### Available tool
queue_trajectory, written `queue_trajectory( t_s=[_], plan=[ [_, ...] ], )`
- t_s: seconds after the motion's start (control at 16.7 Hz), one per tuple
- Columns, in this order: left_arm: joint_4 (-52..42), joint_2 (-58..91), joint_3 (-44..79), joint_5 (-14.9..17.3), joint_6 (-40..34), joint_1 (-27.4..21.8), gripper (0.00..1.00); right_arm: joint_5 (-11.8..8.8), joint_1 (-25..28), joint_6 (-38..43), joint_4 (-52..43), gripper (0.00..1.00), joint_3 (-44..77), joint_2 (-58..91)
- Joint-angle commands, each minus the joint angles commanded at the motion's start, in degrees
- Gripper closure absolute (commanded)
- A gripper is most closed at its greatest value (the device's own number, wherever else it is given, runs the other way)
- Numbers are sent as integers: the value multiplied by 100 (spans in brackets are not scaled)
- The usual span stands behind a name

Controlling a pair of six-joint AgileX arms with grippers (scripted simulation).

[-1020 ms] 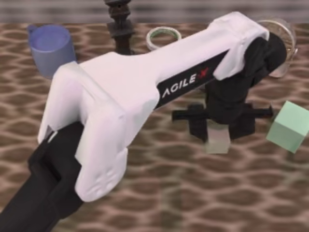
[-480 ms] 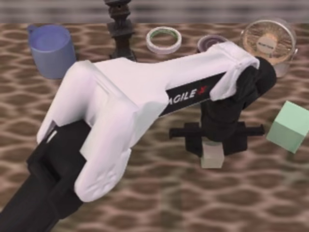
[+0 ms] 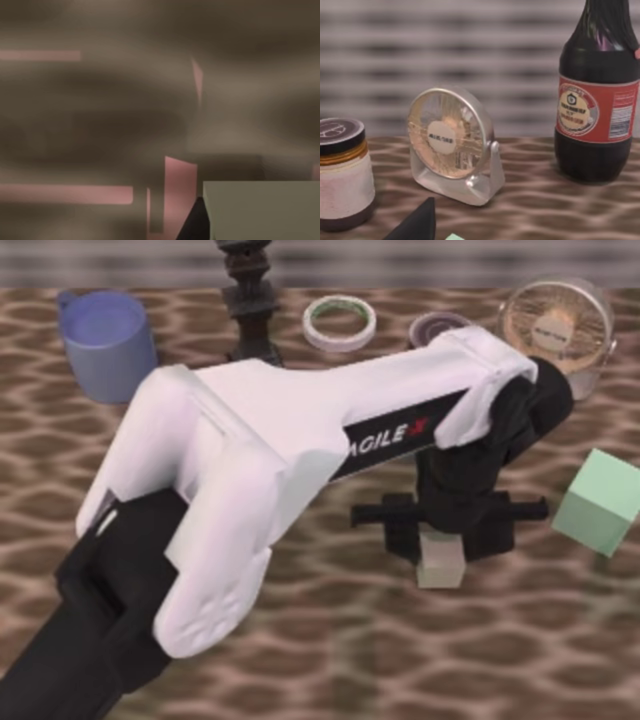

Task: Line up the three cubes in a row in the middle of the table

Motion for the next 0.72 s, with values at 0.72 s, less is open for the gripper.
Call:
queue_trajectory(
  t_s=[0.72],
  plan=[
    [0, 0, 0, 0, 0, 0, 0, 0, 0, 0, 0, 0, 0, 0]
  ],
)
